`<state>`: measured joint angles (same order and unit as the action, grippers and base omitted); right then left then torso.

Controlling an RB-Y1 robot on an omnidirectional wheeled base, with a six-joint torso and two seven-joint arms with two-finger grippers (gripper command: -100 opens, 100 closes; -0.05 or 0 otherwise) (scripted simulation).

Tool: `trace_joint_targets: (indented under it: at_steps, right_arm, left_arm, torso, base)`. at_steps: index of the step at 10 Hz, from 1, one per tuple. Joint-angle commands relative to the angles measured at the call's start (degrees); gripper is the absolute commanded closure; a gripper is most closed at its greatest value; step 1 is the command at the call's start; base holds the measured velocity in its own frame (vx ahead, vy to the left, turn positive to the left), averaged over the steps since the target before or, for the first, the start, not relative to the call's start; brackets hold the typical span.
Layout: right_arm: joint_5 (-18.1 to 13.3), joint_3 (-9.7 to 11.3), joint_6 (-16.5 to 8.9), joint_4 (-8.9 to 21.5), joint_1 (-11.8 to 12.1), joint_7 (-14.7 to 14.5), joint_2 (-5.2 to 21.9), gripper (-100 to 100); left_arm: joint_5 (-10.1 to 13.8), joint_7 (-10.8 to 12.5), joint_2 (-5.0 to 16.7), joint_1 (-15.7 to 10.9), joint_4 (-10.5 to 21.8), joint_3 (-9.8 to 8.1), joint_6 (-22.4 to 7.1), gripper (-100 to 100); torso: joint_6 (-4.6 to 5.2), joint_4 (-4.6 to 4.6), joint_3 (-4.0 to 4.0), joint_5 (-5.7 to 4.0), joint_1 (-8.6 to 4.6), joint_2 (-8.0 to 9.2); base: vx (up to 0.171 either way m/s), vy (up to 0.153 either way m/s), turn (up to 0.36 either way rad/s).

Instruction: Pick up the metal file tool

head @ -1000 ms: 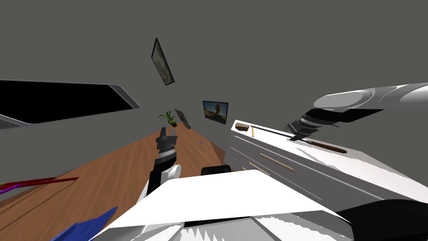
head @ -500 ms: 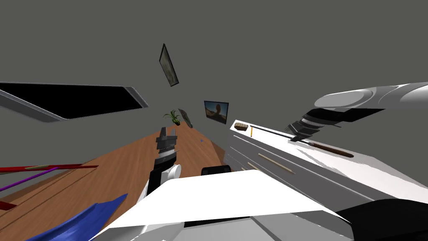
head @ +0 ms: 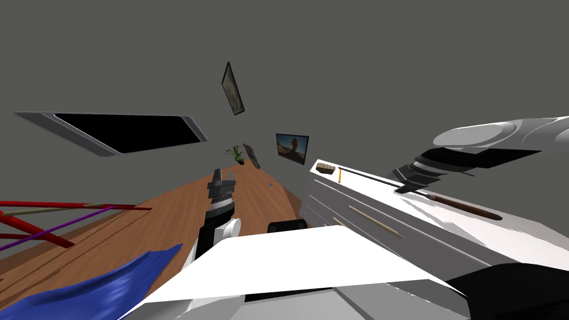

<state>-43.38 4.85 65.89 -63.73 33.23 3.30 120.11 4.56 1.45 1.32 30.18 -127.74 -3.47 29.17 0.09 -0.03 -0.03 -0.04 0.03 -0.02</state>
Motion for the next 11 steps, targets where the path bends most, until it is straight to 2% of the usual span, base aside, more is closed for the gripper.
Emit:
trace_joint_targets:
  at_steps: [1, 2, 3, 4, 5, 8, 10, 11]
  right_arm:
    - [2.7, 1.5, 0.4, 2.9, 1.6, -2.8, -0.7, -100]
    - [2.7, 1.5, 0.4, 3.4, 0.6, -2.8, -0.7, -100]
    - [4.4, 2.7, 0.4, 5.5, 2.6, -4.6, -1.3, -100]
    - [6.2, 3.8, 0.5, 7.2, 3.6, -6.3, -1.9, -100]
    - [6.2, 3.4, 0.5, 7.6, 3.6, -6.4, -1.9, -100]
    - [11.4, 7.3, 0.8, 13.7, 6.6, -11.7, -3.6, -100]
    - [11.4, 7.3, 0.8, 14.0, 6.6, -11.7, -3.6, -100]
    - [13.1, 8.4, 0.9, 16.1, 7.6, -13.4, -4.2, -100]
  left_arm:
    - [0.0, 0.0, 0.0, 0.0, 0.0, 0.00, 0.0, 0]
    - [0.0, 0.0, 0.0, 0.0, 0.0, 0.00, 0.0, 0]
    - [0.0, 0.0, 0.0, 0.0, 0.0, -0.01, 0.0, 0]
    - [0.0, 0.0, 0.0, 0.0, 0.0, 0.00, 0.0, 0]
    - [0.0, 0.0, 0.0, 0.0, 0.0, 0.00, 0.0, 0]
    - [0.0, 0.0, 0.0, 0.0, 0.0, 0.00, 0.0, 0]
    - [0.0, 0.0, 0.0, 0.0, 0.0, -0.01, 0.0, 0]
    - [0.0, 0.0, 0.0, 0.0, 0.0, -0.01, 0.0, 0]
  torso:
    - [0.00, 0.00, 0.00, 0.00, 0.00, 0.00]
    - [-0.02, 0.00, 0.01, 0.02, 0.05, 0.02]
    - [0.04, 0.01, 0.01, 0.02, 0.02, 0.01]
    - [0.02, 0.01, 0.01, 0.01, 0.02, 0.02]
    - [-0.01, 0.00, 0.00, 0.01, 0.03, 0.01]
    - [0.00, 0.01, 0.03, 0.03, 0.06, 0.04]
    - [0.06, 0.02, 0.03, 0.03, 0.05, 0.04]
    - [0.06, 0.02, 0.02, 0.01, -0.03, 0.02]
  base:
    - [-0.024, 0.040, 0.269]
    - [-0.019, 0.028, 0.073]
    - [-0.017, 0.034, 0.104]
    - [-0.019, 0.040, 0.245]
    - [-0.017, 0.028, 0.089]
    - [-0.023, 0.045, 0.190]
    - [-0.012, 0.024, 0.025]
    - [-0.008, 0.023, 0.132]
